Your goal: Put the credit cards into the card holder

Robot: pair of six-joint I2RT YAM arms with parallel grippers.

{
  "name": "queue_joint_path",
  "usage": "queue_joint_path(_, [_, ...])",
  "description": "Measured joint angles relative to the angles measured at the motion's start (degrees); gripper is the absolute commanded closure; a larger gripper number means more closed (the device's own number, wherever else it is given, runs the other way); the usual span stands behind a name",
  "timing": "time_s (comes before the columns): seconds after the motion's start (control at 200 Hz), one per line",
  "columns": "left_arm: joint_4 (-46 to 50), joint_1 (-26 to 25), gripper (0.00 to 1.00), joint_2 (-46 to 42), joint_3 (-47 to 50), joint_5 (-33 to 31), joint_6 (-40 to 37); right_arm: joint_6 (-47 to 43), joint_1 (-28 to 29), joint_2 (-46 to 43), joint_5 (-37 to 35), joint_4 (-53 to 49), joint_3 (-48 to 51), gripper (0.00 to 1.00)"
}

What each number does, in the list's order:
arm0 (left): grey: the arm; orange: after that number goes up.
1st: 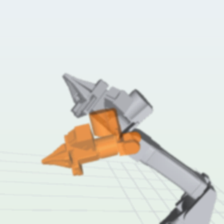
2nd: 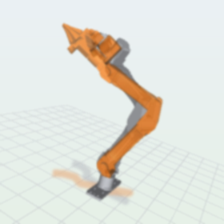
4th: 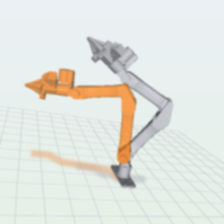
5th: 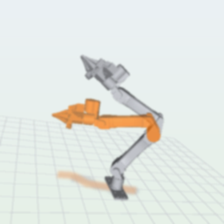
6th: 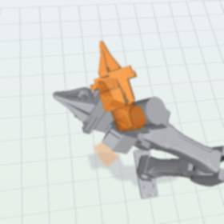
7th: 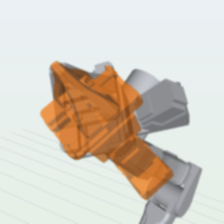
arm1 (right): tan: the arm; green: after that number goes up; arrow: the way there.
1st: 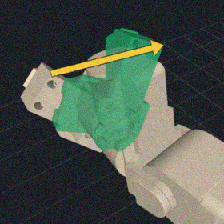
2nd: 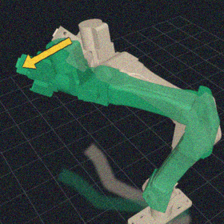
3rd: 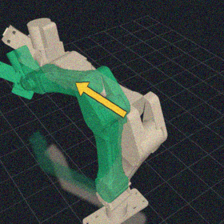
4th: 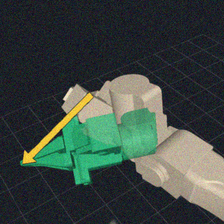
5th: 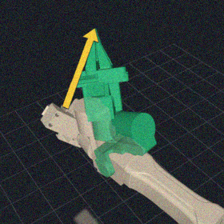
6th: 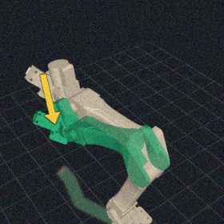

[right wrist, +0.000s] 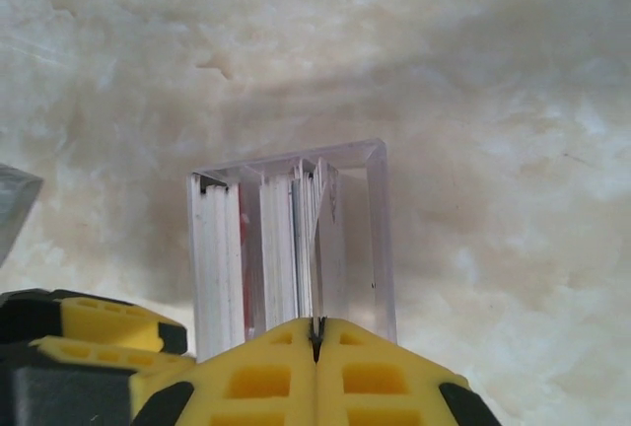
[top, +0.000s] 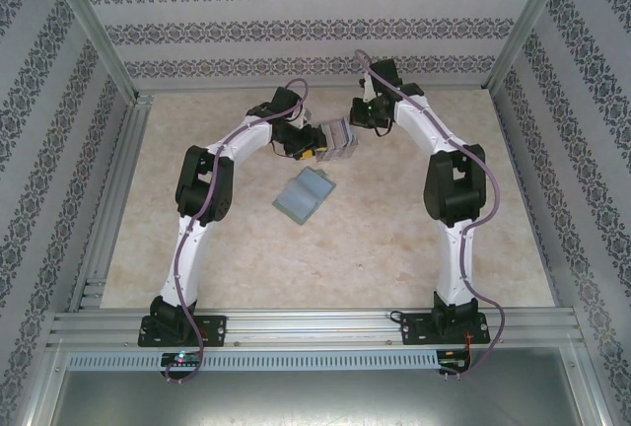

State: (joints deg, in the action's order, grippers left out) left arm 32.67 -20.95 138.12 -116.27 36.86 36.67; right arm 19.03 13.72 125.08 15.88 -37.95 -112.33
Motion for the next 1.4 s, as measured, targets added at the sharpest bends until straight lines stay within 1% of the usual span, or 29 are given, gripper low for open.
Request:
queue_joint_path(0.14, [0.0,0.0,0.54,-0.2,0.4,0.0,0.0,-0.4,-0.1,-3.7,-0.2,-0.2,1.0,0.97])
queue_joint_path(0.22, [-0.2,-0.1,0.54,-1.1,2.3,0.0,0.0,-0.9,-0.1,-6.5,-0.1,0.0,3.0,0.97])
queue_joint_path(0.365, [-0.7,-0.3,0.55,-6.7,11.2,-1.0,-0.1,-1.3,-0.1,-13.8,0.8,0.7,9.8,0.96])
queue_joint_path(0.54, [-2.1,-0.5,0.55,-16.3,22.1,-2.3,-0.6,-1.4,0.3,-23.9,6.4,3.9,21.1,0.96])
queue_joint_path(0.635, [-3.5,-0.5,0.56,-20.5,26.9,-2.7,-0.9,-1.2,2.0,-26.2,9.8,6.2,26.5,0.96])
queue_joint_path(0.734, [-4.5,-0.5,0.60,-22.9,31.1,-2.7,-1.6,-1.2,4.9,-24.7,12.1,8.0,29.8,0.95])
queue_joint_path(0.839, [-5.0,-0.5,0.64,-23.4,34.6,-3.3,-2.1,-1.0,7.8,-19.9,13.8,10.2,30.4,0.95])
queue_joint_path(0.899, [-5.1,-0.5,0.69,-23.4,36.3,-3.8,-2.2,-1.0,9.2,-16.8,14.3,11.5,30.3,0.95])
queue_joint_path(0.949, [-5.1,-0.5,0.71,-23.4,37.5,-4.2,-2.4,-1.0,9.9,-14.2,14.4,11.8,30.0,0.95])
queue_joint_path(1.004, [-5.2,-0.4,0.76,-23.5,38.7,-4.4,-2.4,-1.0,10.5,-11.4,14.5,12.0,29.2,0.96])
queue_joint_path(1.099, [-5.9,-0.4,0.81,-24.2,41.0,-4.9,-2.4,-1.0,10.5,-7.5,14.8,12.2,27.6,0.96])
queue_joint_path(1.274, [-7.0,0.7,0.85,-26.5,44.2,-6.0,-2.4,-0.5,10.7,-6.7,18.2,14.4,28.8,0.96])
queue_joint_path(1.399, [-7.7,2.3,0.86,-27.1,45.3,-6.5,-2.4,1.7,12.4,-7.1,20.6,17.4,33.0,0.96])
